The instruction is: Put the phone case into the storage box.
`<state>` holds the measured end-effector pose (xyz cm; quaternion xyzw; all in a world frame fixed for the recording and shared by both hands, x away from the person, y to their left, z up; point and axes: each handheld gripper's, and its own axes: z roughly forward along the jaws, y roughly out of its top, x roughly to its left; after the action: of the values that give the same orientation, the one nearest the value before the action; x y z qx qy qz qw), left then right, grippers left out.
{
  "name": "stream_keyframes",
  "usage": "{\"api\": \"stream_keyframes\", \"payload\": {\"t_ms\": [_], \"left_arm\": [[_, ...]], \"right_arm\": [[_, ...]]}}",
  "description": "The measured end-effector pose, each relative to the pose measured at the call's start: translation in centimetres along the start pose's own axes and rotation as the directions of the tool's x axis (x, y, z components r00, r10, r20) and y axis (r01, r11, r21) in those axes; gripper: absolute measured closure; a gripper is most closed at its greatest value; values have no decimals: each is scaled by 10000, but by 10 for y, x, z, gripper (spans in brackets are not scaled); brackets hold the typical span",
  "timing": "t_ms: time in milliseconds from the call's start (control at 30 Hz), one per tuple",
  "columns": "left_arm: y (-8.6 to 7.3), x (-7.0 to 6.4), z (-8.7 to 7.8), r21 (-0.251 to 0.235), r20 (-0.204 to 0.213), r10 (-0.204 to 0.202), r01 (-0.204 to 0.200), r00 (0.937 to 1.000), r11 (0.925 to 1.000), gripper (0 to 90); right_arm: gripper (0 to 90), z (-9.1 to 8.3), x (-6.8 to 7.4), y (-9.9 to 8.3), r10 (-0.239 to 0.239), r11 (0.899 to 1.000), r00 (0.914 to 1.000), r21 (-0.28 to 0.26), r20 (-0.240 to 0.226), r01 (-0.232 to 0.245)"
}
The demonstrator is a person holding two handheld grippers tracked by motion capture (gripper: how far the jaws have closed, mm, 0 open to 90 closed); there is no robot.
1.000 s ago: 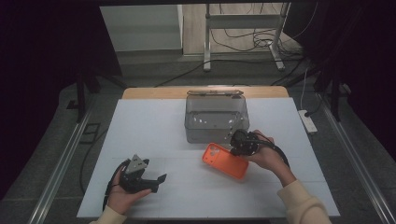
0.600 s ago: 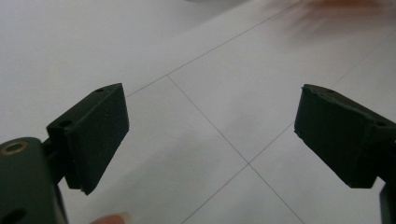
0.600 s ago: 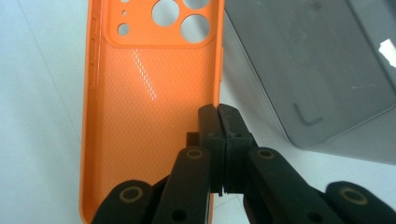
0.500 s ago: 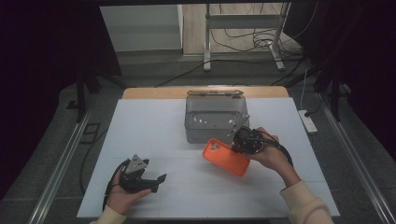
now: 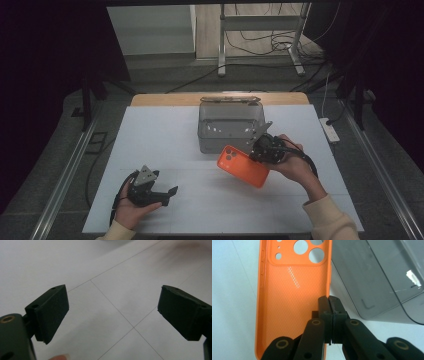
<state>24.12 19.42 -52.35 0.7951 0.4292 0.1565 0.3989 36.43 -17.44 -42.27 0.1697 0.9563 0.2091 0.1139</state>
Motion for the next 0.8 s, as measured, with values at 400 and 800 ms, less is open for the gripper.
{"api": "stream_keyframes", "payload": {"t_ms": [400,800], "left_arm": [[0,0,0,26,0,1,-1,10000,10000,103],[1,-2,0,4,46,25,-26,10000,10000,103]], "right_arm": [[890,-15,4,2,-85,9991,9997,-424,216,94],[890,-12,5,3,-117,9994,9999,-310,126,121]]}}
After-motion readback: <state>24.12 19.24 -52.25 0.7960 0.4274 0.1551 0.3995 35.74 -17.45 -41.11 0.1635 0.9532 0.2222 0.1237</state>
